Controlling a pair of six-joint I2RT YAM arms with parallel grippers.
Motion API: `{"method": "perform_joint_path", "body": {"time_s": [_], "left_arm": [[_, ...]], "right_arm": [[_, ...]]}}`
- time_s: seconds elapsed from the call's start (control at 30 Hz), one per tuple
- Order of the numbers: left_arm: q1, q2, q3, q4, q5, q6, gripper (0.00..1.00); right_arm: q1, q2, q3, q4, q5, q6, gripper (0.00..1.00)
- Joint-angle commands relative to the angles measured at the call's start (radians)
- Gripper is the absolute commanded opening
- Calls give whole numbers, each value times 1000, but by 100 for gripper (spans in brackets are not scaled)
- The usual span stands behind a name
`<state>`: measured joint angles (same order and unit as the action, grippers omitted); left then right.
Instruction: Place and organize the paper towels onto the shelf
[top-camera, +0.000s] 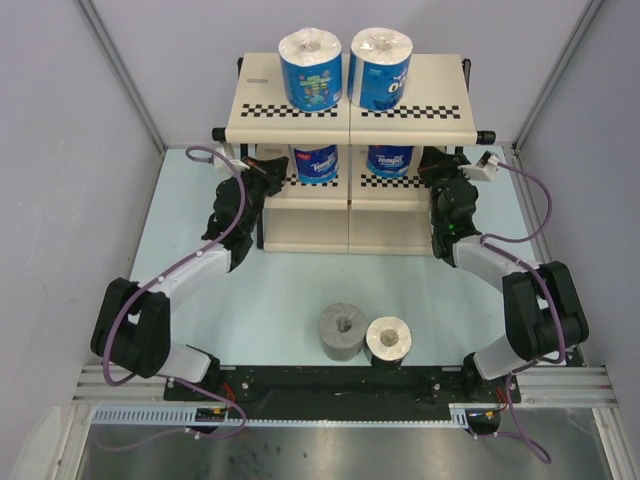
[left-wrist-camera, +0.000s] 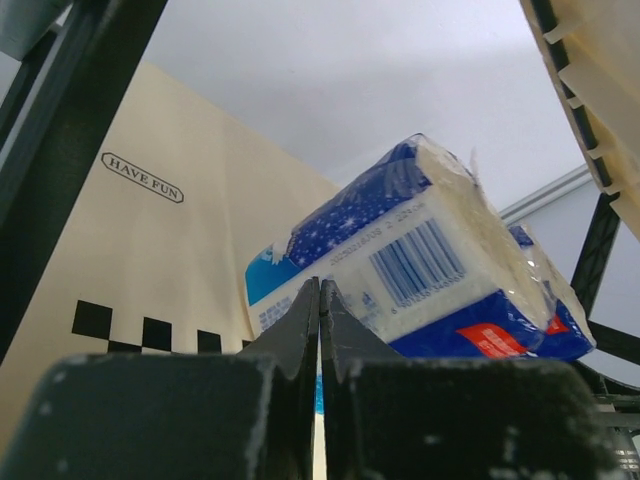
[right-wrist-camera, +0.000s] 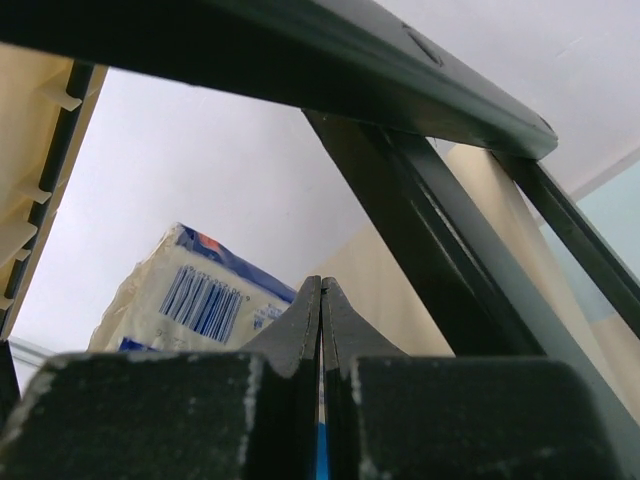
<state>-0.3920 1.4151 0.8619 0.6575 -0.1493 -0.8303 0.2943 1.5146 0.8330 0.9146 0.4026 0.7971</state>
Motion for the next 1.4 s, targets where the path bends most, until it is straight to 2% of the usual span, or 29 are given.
{"method": "perform_joint_path", "body": {"time_s": [0.0,0.43,0.7,0.87,1.2,1.37], "left_arm": [[19,16,61,74,17,-12,0],[42,105,152,85,30,-29,0],[41,171,210,116,125,-58,0],[30,185,207,134,172,-61,0],[27,170,180,137,171,-55,0],[28,159,161,137,169,-53,0]], "right_arm": [[-6,32,58,73,-18,22,0],[-24,111,163,63,-120,45,0],[-24,154,199,66,-229,70,0],[-11,183,224,70,-291,85,0],[25,196,244,27,-393,56,0],[20,213,253,0,-516,56,0]]}}
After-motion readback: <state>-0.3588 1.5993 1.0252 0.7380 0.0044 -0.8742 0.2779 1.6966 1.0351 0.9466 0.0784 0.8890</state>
